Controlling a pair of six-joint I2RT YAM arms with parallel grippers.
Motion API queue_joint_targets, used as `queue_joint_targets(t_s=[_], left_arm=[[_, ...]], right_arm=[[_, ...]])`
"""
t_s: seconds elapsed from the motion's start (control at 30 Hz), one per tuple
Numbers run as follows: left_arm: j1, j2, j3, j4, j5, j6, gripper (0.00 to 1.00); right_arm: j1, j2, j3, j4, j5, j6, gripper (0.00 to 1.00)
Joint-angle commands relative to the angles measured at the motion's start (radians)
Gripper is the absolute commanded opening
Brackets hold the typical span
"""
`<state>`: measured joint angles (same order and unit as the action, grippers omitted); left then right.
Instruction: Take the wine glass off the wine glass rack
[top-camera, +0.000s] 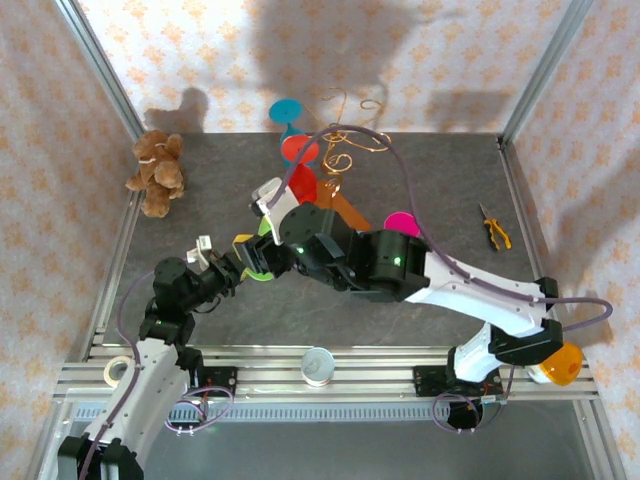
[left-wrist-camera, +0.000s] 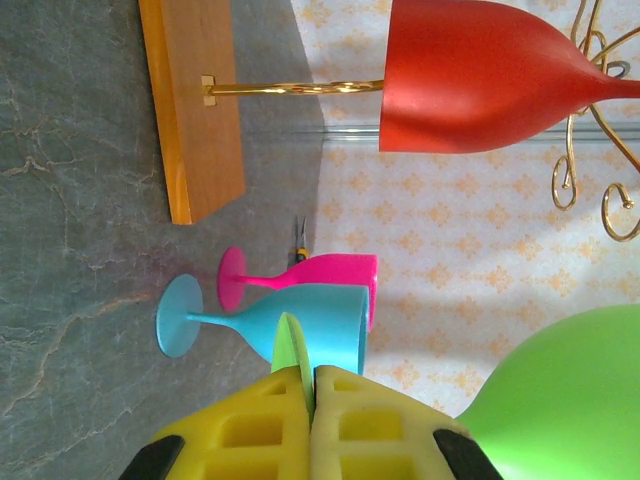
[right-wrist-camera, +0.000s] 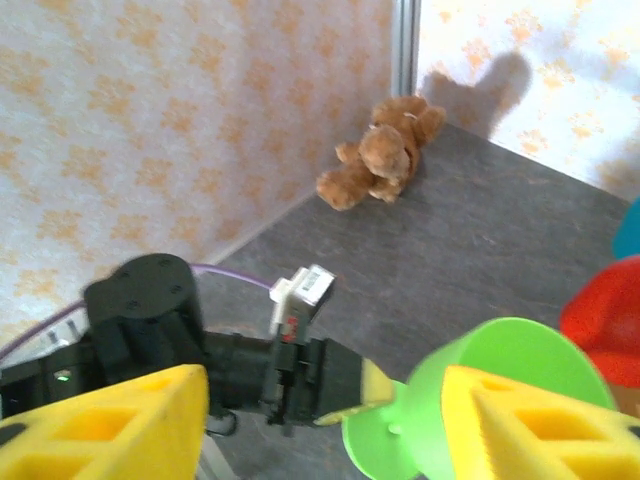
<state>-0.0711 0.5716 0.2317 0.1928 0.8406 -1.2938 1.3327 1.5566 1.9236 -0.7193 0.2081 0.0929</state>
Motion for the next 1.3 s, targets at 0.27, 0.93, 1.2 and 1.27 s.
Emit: queue_joint_targets(t_s=[0.27, 0.93, 1.2, 1.27], left_arm=[[0.004, -0.052, -0.057, 0.139, 0.010, 0.010, 0.00], [0.005, -0.058, -0.052, 0.126, -0.006, 0.001, 0.00], [0.004, -0.059, -0.038, 0.096, -0.009, 0.004, 0.00], [0.004, -0.060, -0.031, 0.087, -0.008, 0.002, 0.00]], right_arm=[[-0.141, 0.081, 0.055, -0.183, -0.144, 0.054, 0.67], [-0.164, 0.192, 0.074, -0.199, -0.263, 0.021, 0.35], [-0.164, 0.202, 0.080, -0.220, -0.275, 0.012, 0.00], [-0.164, 0.199, 0.075, -0.221, -0.275, 0.013, 0.00]])
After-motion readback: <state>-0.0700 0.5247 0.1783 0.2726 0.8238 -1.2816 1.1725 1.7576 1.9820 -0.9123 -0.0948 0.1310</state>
